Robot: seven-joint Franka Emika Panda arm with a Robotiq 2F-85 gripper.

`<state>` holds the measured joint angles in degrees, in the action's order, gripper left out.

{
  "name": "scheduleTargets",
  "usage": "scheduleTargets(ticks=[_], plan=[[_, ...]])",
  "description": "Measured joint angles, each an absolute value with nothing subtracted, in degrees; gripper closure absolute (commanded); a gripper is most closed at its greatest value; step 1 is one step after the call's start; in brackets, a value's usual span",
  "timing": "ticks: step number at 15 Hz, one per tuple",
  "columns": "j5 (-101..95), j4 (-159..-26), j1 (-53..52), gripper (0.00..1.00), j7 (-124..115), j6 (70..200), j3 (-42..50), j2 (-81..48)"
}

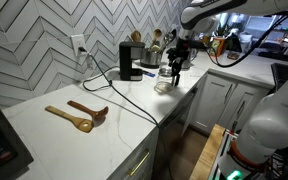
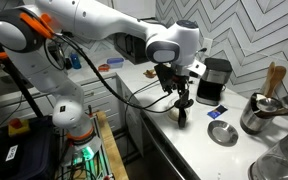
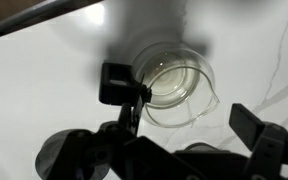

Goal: Close the lid of the small clear kettle on the counter

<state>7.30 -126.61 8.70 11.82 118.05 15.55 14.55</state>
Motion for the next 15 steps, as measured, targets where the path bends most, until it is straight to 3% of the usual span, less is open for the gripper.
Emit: scheduleTargets(ticks=[15], plan=[[10.58,-128.38,8.21,0.0,13.91,118.05,14.34,14.56]])
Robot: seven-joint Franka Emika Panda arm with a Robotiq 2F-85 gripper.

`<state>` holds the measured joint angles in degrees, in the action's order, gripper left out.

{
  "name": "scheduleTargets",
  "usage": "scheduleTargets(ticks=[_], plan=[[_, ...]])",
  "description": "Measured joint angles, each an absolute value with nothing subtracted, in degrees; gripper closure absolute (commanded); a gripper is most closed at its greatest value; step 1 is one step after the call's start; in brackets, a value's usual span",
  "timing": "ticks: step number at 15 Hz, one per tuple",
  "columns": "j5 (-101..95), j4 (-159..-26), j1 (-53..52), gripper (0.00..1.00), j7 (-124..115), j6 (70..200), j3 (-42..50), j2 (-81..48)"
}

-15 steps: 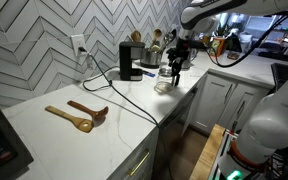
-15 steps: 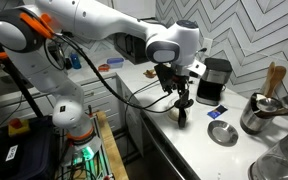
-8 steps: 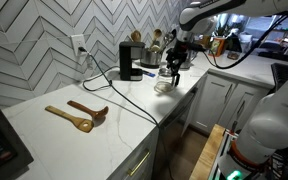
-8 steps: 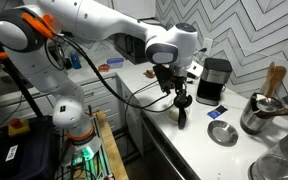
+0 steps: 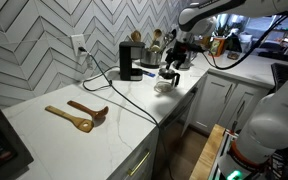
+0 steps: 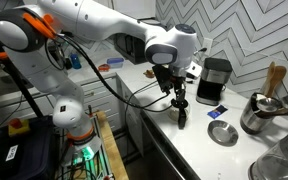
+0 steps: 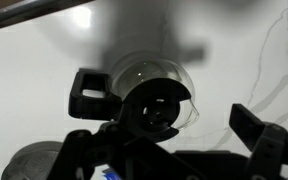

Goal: Close the lid of the small clear kettle on the counter

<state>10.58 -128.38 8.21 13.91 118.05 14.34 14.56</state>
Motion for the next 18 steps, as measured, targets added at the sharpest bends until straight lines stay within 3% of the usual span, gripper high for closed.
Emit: scheduleTargets(ticks=[18], plan=[[4.92,-126.25,8.22,0.0,14.16,117.91,11.78,22.47]])
